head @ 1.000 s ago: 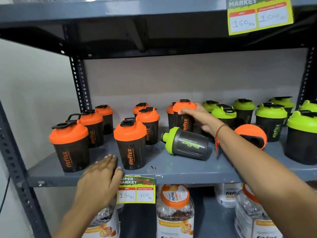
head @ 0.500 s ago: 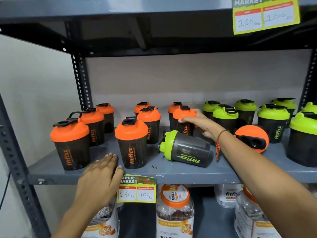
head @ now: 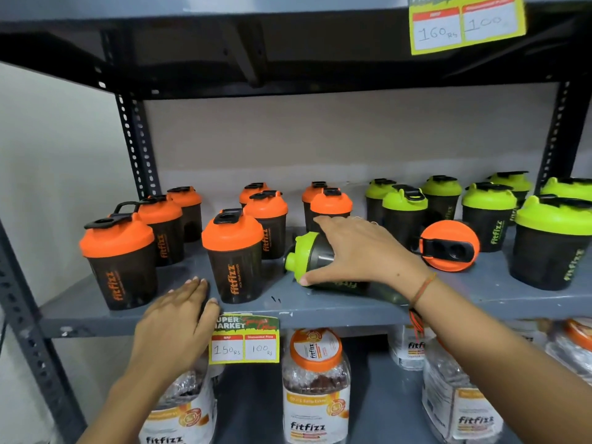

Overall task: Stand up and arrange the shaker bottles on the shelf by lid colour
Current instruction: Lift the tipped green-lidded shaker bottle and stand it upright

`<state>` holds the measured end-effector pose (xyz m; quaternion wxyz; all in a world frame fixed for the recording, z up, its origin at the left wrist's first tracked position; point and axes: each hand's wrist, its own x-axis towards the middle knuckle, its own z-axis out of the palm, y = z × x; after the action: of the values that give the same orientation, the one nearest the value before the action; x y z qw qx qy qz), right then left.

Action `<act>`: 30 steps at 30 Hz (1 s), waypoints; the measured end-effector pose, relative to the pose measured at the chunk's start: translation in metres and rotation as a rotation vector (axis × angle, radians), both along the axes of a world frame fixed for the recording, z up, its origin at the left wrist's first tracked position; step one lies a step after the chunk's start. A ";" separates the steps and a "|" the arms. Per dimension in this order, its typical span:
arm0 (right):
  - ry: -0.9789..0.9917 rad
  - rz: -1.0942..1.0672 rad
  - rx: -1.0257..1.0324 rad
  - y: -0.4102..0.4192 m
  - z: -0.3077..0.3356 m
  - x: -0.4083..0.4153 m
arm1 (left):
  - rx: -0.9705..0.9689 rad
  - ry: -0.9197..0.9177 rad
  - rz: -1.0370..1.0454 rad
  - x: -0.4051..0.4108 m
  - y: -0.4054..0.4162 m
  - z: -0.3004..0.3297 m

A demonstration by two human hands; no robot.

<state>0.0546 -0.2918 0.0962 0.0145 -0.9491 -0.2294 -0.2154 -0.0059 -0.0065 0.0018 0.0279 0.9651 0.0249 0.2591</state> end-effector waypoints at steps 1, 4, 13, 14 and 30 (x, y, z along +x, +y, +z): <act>0.009 -0.022 -0.022 0.000 0.000 0.004 | -0.001 0.002 -0.001 0.000 0.000 0.000; 0.073 -0.051 -0.058 -0.001 0.000 0.016 | -0.004 0.007 -0.010 -0.001 -0.001 0.001; 0.206 -0.011 0.226 -0.018 -0.002 0.014 | -0.002 0.029 -0.010 -0.001 0.000 0.002; 0.223 -0.003 0.312 -0.023 -0.002 0.012 | 0.000 0.030 -0.010 -0.001 0.000 0.002; 0.047 -0.047 1.246 -0.091 -0.030 -0.008 | 0.010 0.033 -0.047 -0.001 0.002 0.005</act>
<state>0.0464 -0.3829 0.0663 0.5657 -0.7717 -0.0395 -0.2879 -0.0069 -0.0042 0.0070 0.0287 0.9697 0.0015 0.2425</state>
